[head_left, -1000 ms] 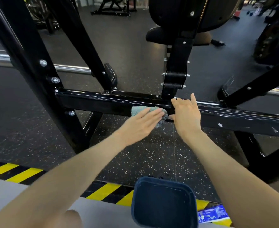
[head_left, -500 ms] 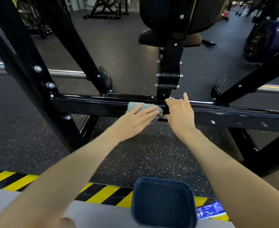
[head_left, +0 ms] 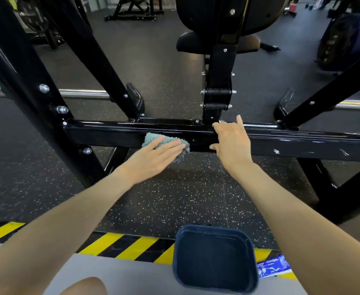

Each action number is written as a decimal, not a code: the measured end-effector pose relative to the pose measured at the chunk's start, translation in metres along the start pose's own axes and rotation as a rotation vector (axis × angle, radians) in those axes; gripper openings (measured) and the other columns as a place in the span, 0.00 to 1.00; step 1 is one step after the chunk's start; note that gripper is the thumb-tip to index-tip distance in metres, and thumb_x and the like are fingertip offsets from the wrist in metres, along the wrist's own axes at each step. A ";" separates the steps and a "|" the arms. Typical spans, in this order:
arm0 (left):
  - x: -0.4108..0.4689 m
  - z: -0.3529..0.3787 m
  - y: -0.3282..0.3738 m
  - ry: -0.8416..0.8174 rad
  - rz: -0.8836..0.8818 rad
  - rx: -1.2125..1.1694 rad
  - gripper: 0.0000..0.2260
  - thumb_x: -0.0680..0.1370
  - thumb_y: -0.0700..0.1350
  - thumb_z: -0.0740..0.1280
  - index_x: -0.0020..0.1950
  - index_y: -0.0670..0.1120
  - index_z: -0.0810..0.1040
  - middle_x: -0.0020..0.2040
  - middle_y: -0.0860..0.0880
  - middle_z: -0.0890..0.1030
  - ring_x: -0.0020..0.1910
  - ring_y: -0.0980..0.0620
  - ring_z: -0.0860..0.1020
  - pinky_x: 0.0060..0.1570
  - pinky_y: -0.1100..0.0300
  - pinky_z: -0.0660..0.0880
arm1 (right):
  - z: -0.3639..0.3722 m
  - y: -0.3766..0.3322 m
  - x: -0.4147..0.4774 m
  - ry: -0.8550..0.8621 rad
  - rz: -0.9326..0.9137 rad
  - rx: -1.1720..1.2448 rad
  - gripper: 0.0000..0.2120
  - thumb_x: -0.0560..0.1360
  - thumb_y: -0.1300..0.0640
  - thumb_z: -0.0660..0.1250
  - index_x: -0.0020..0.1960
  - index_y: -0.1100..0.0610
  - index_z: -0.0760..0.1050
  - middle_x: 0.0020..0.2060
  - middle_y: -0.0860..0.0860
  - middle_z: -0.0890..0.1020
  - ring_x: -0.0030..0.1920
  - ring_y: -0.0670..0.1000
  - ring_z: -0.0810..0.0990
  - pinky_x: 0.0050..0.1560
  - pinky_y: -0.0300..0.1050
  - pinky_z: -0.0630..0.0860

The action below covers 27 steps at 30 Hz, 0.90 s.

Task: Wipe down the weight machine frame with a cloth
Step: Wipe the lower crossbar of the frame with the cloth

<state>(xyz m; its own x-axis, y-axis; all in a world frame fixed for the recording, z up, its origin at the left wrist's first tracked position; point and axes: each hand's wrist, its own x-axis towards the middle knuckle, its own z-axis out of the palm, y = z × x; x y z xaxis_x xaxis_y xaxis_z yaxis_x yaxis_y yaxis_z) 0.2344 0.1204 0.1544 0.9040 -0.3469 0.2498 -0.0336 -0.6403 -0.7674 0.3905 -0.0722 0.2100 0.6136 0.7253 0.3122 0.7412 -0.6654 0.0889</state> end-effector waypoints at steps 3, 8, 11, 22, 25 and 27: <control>0.032 -0.006 0.018 0.049 0.014 -0.025 0.29 0.77 0.38 0.64 0.76 0.39 0.58 0.77 0.42 0.57 0.76 0.44 0.56 0.74 0.45 0.53 | 0.003 0.001 -0.001 -0.015 0.003 0.021 0.23 0.75 0.50 0.69 0.65 0.58 0.70 0.49 0.51 0.77 0.56 0.55 0.75 0.77 0.50 0.42; 0.021 0.003 0.015 0.082 0.008 0.017 0.25 0.79 0.36 0.57 0.76 0.38 0.59 0.77 0.42 0.59 0.76 0.44 0.58 0.73 0.45 0.53 | 0.003 0.002 0.001 -0.024 -0.008 -0.002 0.27 0.76 0.48 0.68 0.70 0.57 0.66 0.55 0.51 0.78 0.59 0.54 0.74 0.76 0.49 0.40; -0.001 0.002 0.006 0.075 -0.034 -0.035 0.22 0.81 0.32 0.43 0.75 0.37 0.61 0.76 0.42 0.62 0.75 0.44 0.61 0.72 0.47 0.57 | 0.006 0.004 0.001 -0.009 -0.015 0.012 0.27 0.75 0.49 0.68 0.71 0.58 0.66 0.56 0.51 0.78 0.59 0.54 0.73 0.75 0.48 0.38; -0.013 0.008 -0.002 0.048 -0.071 -0.119 0.24 0.80 0.31 0.44 0.77 0.38 0.53 0.77 0.44 0.56 0.76 0.45 0.57 0.73 0.48 0.54 | 0.005 -0.002 0.004 -0.058 0.004 -0.102 0.23 0.76 0.47 0.68 0.66 0.58 0.68 0.48 0.51 0.78 0.51 0.54 0.75 0.76 0.52 0.42; 0.004 0.004 0.010 0.078 -0.098 -0.200 0.27 0.76 0.31 0.47 0.77 0.39 0.52 0.77 0.45 0.57 0.76 0.45 0.56 0.72 0.47 0.54 | 0.005 0.000 0.003 -0.049 0.004 -0.083 0.25 0.76 0.48 0.68 0.68 0.57 0.67 0.51 0.50 0.78 0.54 0.54 0.74 0.76 0.51 0.41; 0.036 -0.007 0.030 0.078 -0.067 -0.176 0.28 0.76 0.32 0.46 0.77 0.40 0.52 0.78 0.46 0.55 0.77 0.47 0.55 0.73 0.48 0.54 | 0.007 0.002 0.002 -0.041 -0.020 -0.105 0.25 0.76 0.51 0.68 0.70 0.57 0.66 0.52 0.50 0.78 0.55 0.53 0.74 0.76 0.51 0.41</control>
<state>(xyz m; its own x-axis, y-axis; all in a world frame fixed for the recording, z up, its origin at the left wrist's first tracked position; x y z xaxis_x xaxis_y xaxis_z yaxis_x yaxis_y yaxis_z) 0.2627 0.0846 0.1445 0.8710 -0.3476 0.3472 -0.0552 -0.7714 -0.6340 0.3954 -0.0707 0.2045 0.6110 0.7440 0.2705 0.7223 -0.6638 0.1940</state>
